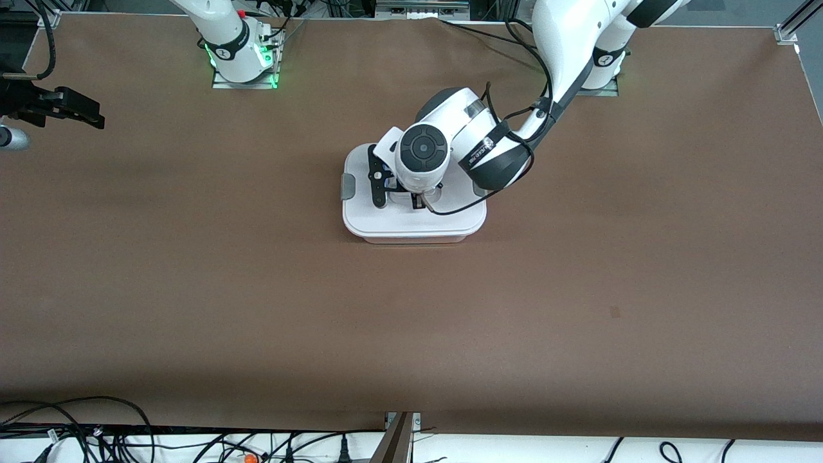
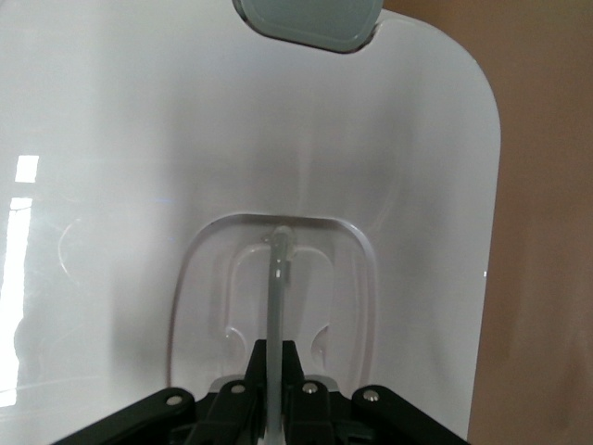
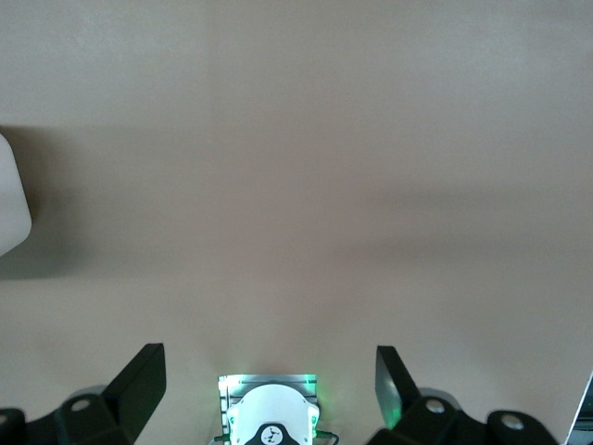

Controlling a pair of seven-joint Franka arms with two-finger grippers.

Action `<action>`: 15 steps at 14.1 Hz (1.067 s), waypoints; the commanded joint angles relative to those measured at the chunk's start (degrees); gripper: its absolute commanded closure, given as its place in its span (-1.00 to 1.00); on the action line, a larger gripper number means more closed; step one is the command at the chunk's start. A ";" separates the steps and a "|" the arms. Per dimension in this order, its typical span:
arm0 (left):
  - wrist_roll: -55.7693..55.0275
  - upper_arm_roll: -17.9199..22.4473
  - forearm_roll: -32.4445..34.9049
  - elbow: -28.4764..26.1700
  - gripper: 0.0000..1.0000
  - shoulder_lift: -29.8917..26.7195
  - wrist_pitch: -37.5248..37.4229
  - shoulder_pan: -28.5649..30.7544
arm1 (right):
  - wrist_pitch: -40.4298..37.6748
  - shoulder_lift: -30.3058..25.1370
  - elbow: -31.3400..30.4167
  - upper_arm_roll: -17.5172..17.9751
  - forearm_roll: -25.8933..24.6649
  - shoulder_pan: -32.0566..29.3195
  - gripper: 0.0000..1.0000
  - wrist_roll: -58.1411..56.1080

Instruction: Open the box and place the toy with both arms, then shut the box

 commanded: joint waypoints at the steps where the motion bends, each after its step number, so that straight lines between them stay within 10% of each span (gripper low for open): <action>1: -0.19 -0.02 0.05 -0.57 1.00 0.02 0.13 1.24 | -0.46 0.51 1.43 0.48 0.02 -0.83 -1.00 -0.38; 8: -1.16 -0.03 -1.27 -0.48 1.00 0.02 0.13 1.51 | -0.46 0.51 1.43 0.48 0.02 -0.84 -1.00 -0.29; 9: -1.07 -0.02 -0.92 -0.48 -0.39 -0.07 0.13 1.42 | -0.54 0.51 1.43 0.48 0.11 -0.84 -1.00 -0.29; 10: -1.16 -0.11 -0.92 -0.57 -0.99 -0.42 -0.04 1.51 | -0.55 0.51 1.43 0.48 0.11 -0.84 -1.00 -0.29; 15: -7.54 -0.11 -1.27 -0.31 -1.00 -4.45 -5.21 1.77 | -0.46 0.51 1.43 0.48 0.11 -0.84 -1.00 -0.38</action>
